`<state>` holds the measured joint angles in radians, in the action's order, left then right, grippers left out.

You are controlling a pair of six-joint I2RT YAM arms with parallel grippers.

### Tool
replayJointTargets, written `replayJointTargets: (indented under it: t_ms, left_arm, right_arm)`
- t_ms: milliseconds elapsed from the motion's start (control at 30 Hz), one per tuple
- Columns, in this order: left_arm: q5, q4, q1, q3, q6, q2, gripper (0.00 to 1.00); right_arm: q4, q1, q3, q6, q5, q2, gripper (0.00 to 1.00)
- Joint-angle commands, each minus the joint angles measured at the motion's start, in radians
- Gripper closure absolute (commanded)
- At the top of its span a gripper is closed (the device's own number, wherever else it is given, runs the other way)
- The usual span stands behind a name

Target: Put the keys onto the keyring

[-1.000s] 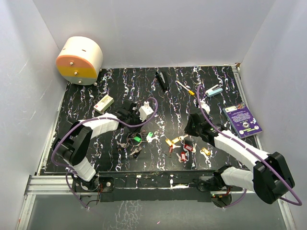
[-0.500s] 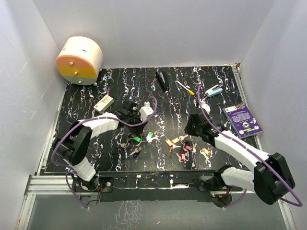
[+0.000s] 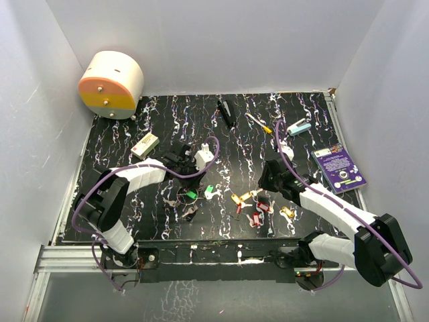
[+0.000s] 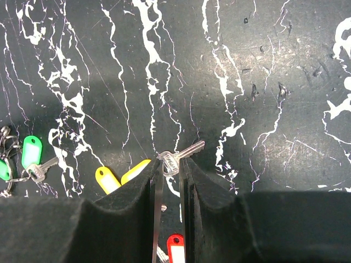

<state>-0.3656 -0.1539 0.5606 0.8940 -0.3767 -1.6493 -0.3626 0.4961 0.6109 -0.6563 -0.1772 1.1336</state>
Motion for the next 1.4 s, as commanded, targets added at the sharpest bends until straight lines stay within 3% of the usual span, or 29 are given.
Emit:
replayJointTargets:
  t_ms: [0,633,1067,1367]
  left_arm:
    - [0.034,0.028,0.007,-0.021,0.003,0.024,0.73]
    - [0.231,0.077,0.007,-0.046,-0.013,0.077,0.76]
    - [-0.021,-0.046,0.013,0.031,0.007,0.099,0.71]
    - [-0.019,-0.018,0.044,0.012,0.005,0.071,0.71]
  right_arm:
    - [0.054,-0.002,0.002,-0.005,-0.011,-0.016,0.75]
    - [0.066,-0.002,0.001,-0.003,-0.002,-0.009,0.77]
    - [0.064,-0.002,0.001,-0.009,0.006,-0.008,0.77]
    - [0.059,-0.003,0.002,-0.008,0.0,-0.011,0.77]
